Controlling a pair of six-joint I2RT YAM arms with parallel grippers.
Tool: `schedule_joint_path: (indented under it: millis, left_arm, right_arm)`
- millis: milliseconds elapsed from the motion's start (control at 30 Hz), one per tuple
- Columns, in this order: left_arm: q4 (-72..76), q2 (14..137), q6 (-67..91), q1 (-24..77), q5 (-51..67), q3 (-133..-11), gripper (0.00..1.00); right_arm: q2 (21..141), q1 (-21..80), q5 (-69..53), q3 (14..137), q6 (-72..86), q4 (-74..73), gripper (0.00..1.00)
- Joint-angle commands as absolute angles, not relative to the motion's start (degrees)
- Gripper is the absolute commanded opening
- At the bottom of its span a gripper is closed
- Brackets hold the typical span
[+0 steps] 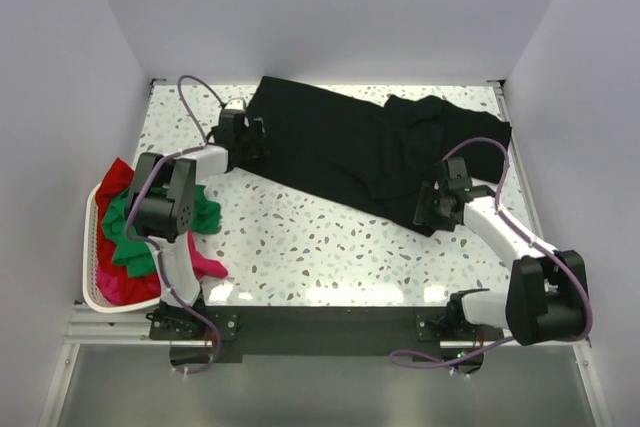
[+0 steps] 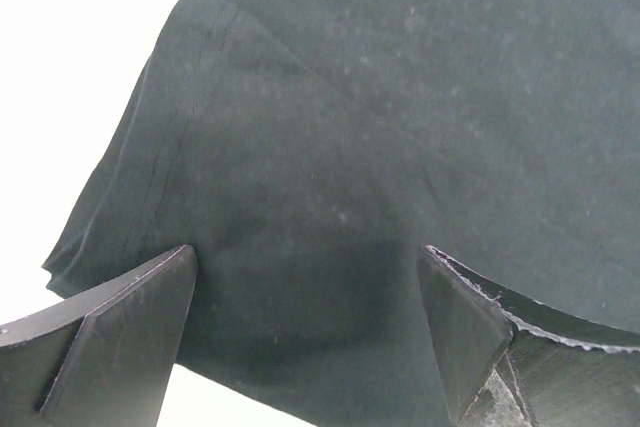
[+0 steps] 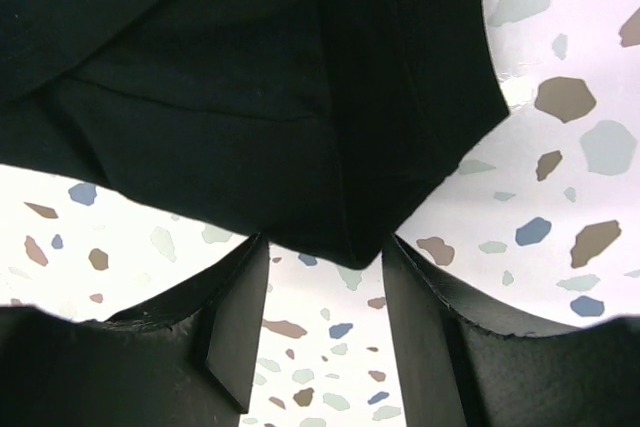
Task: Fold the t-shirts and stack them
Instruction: Fold the tshirt
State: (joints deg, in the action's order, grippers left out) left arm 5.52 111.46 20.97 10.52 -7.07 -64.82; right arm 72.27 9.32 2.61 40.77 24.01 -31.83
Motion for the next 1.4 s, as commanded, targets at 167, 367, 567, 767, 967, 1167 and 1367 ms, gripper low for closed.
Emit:
schedule_joint_path:
  millis: [167, 367, 567, 767, 967, 1167, 1367]
  left_arm:
    - [5.8, 112.41, 20.92, 9.84, -7.91, -68.55, 0.96]
    - [5.8, 113.46, 20.83, 8.88, -7.91, -69.26, 0.97]
    - [6.24, 115.48, 20.74, 7.82, -6.42, -70.05, 0.97]
    - [6.24, 115.75, 20.74, 7.38, -5.54, -70.58, 0.97]
    - [6.15, 115.93, 20.83, 6.59, -4.31, -70.84, 0.97]
    - [6.06, 114.88, 20.74, 6.42, -4.13, -70.49, 0.97]
    - [7.38, 108.57, 21.0, 6.94, -4.65, -67.77, 0.98]
  right_arm:
    - [76.28, 9.23, 1.32, 41.05, 23.73, -29.0, 0.5]
    - [76.73, 9.23, 1.58, 41.22, 23.73, -29.27, 0.43]
    - [77.08, 9.23, 1.67, 41.48, 23.64, -29.62, 0.17]
    - [77.87, 9.32, 7.37, 43.77, 24.17, -33.48, 0.02]
    - [78.83, 9.32, 12.83, 45.62, 25.4, -37.35, 0.02]
    - [79.54, 9.4, 12.13, 46.23, 25.49, -37.71, 0.15]
    - [75.42, 10.72, 13.62, 49.91, 25.58, -41.57, 0.58]
